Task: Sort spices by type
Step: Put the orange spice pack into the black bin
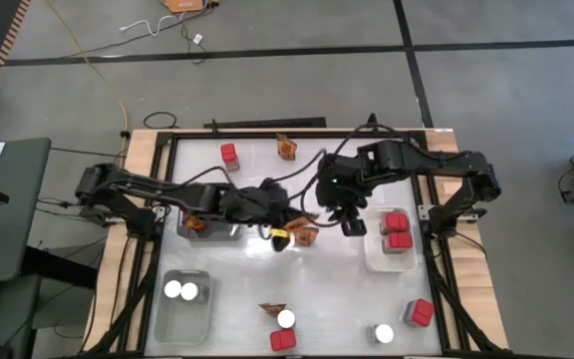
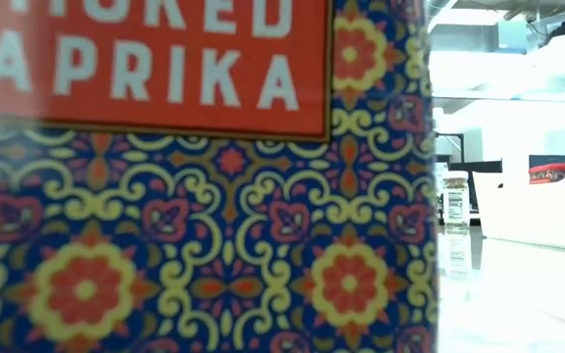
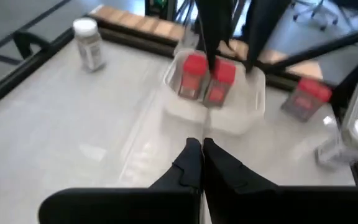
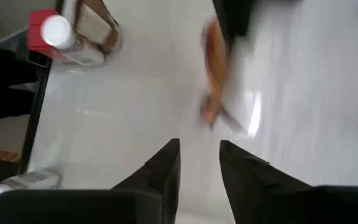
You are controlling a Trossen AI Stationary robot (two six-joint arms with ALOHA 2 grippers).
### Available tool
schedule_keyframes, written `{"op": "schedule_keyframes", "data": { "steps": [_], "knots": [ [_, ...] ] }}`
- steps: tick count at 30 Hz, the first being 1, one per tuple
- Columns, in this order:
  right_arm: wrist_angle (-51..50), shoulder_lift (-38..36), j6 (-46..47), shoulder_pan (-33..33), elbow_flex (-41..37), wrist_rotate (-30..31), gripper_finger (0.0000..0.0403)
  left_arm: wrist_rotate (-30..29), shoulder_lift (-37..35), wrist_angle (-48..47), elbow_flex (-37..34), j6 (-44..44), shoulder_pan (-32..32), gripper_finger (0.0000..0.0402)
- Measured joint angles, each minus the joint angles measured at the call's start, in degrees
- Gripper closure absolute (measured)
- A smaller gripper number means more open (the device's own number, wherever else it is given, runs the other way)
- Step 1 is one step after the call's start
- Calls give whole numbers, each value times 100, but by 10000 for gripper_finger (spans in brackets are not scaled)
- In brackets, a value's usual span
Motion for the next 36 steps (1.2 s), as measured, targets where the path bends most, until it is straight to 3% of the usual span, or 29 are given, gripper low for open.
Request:
{"op": "schedule_keyframes", "data": {
  "steps": [6,15,24,36],
  "knots": [
    [-64,-142,310,-50,-228,9,266,-863,-1154,328,-1242,-333,-380,402],
    [1131,-918,1278,60,-1363,7,275,-1994,-3205,945,-3337,-791,-1036,401],
    [2653,-1219,2476,297,-2323,26,275,-2443,-4695,909,-4529,-765,-1348,401],
    [3558,-1199,3721,421,-2605,145,275,-2696,-5998,747,-5668,-497,-1765,401]
  ]
}}
